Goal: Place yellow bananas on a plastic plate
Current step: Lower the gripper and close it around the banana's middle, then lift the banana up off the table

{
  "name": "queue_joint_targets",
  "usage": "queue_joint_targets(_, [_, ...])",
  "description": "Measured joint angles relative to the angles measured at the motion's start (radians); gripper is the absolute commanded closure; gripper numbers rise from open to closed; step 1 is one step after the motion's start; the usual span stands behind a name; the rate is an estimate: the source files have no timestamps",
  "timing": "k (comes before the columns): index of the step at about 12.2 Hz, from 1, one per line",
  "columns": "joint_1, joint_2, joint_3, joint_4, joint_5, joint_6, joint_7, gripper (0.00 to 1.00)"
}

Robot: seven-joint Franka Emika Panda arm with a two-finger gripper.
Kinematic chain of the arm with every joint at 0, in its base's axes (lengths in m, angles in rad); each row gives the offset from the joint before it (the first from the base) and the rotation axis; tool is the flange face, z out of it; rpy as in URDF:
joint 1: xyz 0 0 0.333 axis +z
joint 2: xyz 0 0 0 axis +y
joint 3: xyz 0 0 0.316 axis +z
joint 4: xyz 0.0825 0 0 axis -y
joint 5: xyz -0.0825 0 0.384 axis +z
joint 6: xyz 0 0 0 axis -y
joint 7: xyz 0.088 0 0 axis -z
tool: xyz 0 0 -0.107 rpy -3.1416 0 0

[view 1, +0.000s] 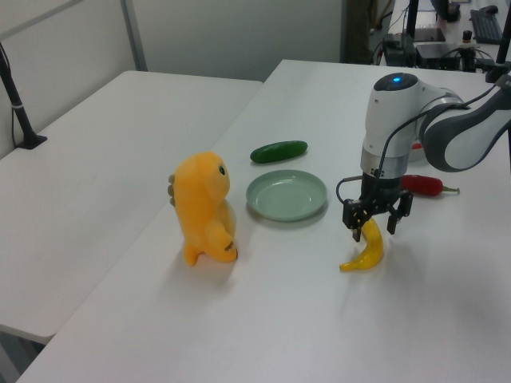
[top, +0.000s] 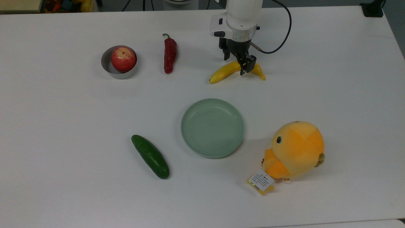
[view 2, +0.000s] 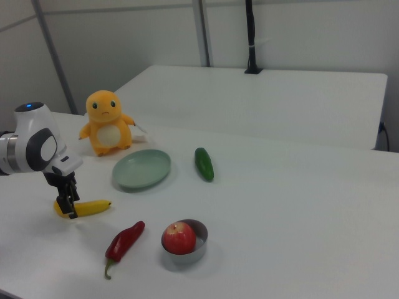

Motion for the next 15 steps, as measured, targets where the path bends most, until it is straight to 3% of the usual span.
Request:
queue_joint_targets(4, [0.0, 0.003, 0.0, 0.0, -0.005, 0.0, 0.0, 0.8])
queue_joint_targets(11, [0.0, -0.003, 0.0, 0.011, -0.01, 0.0, -0.001, 0.82])
queue_joint_targets(15, [0.0, -0.026, 0.0, 0.172, -0.019, -0.216, -0.066, 0.81])
